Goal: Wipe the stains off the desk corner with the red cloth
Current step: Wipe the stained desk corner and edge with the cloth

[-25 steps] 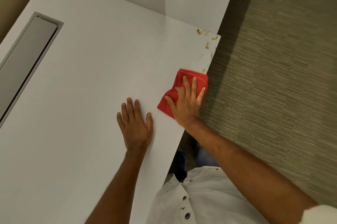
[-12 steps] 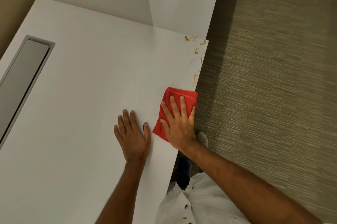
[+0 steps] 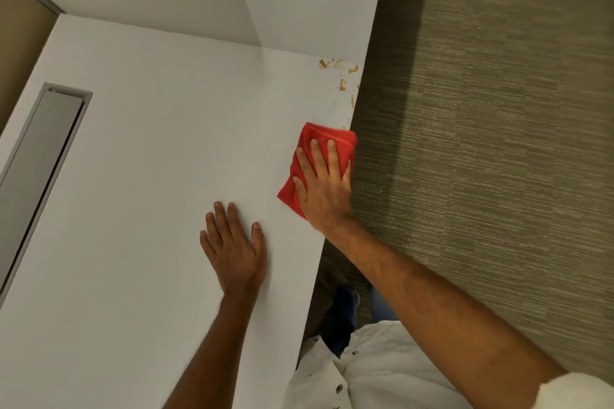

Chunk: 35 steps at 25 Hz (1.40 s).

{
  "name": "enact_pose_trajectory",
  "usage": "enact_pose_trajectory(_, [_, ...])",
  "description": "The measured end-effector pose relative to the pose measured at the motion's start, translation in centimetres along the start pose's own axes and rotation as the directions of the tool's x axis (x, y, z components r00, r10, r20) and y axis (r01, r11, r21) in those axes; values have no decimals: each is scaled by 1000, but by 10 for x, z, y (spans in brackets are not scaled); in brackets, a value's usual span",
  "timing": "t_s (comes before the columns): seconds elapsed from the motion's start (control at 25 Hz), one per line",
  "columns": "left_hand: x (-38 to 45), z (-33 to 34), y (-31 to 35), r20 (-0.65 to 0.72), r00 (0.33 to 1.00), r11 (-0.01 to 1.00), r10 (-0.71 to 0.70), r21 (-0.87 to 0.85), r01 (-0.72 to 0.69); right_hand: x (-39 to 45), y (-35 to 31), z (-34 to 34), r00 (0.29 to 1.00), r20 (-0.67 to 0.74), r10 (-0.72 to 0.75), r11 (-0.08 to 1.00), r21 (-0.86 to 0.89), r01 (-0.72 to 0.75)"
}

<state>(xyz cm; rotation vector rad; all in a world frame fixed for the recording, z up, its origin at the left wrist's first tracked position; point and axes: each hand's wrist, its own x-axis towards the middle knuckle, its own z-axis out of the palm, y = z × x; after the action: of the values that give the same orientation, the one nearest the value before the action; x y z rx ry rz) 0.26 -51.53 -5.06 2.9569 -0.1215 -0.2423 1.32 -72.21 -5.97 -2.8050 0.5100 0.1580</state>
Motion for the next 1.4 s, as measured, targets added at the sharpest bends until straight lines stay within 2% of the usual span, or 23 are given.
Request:
enact_pose_trajectory(0.24, [1, 4, 3, -19, 1000, 999, 1, 32, 0, -65, -14, 16, 999, 31, -17, 991, 132, 13])
enact_pose_trajectory(0.4, [0, 3, 6, -2, 1000, 1000, -24, 17, 24, -71, -12, 17, 997, 53, -51, 980, 193, 40])
enact_pose_trajectory(0.72, [5, 3, 21, -30, 1000, 999, 10, -32, -11, -8, 5, 6, 984, -66, 166, 940, 311, -138])
enact_pose_trajectory(0.92, [37, 3, 57, 3, 996, 996, 91, -7, -91, -48, -5, 15, 909, -81, 410, 789, 530, -309])
enact_pose_trajectory(1.08, [66, 7, 80, 22, 980, 979, 199, 35, -200, -45, -6, 12, 912, 16, 411, 615, 733, -290])
enact_pose_trajectory(1.2, [84, 10, 92, 23, 973, 970, 230, 69, -232, -14, 1, 5, 861, 60, 505, 460, 826, -327])
enact_pose_trajectory(1.28, [88, 12, 96, 10, 971, 968, 239, 82, -239, 11, 8, 4, 833, 72, 549, 444, 819, -363])
enact_pose_trajectory(1.4, [87, 12, 96, -1, 968, 966, 249, 75, -248, 38, 14, 2, 789, 52, 612, 498, 750, -436])
